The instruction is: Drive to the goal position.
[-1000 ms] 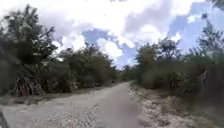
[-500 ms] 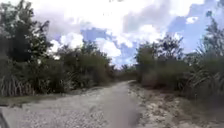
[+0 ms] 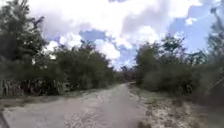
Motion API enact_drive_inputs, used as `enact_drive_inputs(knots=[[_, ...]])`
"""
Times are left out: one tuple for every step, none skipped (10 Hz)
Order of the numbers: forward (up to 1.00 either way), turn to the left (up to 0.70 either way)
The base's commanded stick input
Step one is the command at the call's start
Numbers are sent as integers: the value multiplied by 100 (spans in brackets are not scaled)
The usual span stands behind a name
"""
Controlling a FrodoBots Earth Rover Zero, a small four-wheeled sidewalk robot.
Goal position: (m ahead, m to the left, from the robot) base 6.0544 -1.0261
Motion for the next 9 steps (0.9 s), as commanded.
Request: enact_drive_inputs(knots=[[70, 0], [70, 0], [70, 0], [70, 0], [70, 0], [70, 0], [70, 0], [70, 0], [70, 0]])
